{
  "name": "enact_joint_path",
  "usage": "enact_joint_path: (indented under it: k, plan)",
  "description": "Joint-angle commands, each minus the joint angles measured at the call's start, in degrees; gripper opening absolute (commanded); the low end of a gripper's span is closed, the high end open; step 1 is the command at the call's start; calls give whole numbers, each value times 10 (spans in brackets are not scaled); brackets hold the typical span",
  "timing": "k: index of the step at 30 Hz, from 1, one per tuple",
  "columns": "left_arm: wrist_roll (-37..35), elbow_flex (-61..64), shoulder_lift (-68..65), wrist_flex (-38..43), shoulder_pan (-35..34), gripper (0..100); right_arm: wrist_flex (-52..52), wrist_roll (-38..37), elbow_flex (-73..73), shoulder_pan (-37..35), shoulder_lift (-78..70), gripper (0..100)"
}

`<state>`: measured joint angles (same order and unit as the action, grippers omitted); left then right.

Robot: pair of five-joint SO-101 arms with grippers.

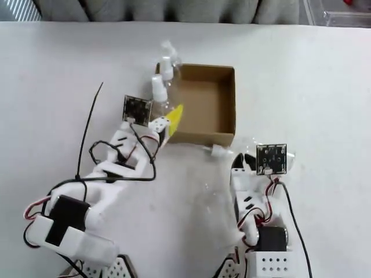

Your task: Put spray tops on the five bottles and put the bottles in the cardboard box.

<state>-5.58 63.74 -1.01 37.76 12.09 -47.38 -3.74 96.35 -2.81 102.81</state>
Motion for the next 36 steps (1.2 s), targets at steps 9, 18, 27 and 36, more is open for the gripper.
enact_joint_path:
  k: [9, 18, 27, 36]
  plan:
    - [-29, -3, 8, -53, 6, 373, -2, -7, 5, 7, 2, 16]
    - [-29, 1, 10, -54, 6, 374, -2, -7, 5, 7, 2, 16]
    - [-12, 46, 110, -112, 12, 372, -3, -7, 5, 7, 2, 16]
    - [18, 122, 340, -316, 12, 373, -3, -7, 5, 7, 2, 16]
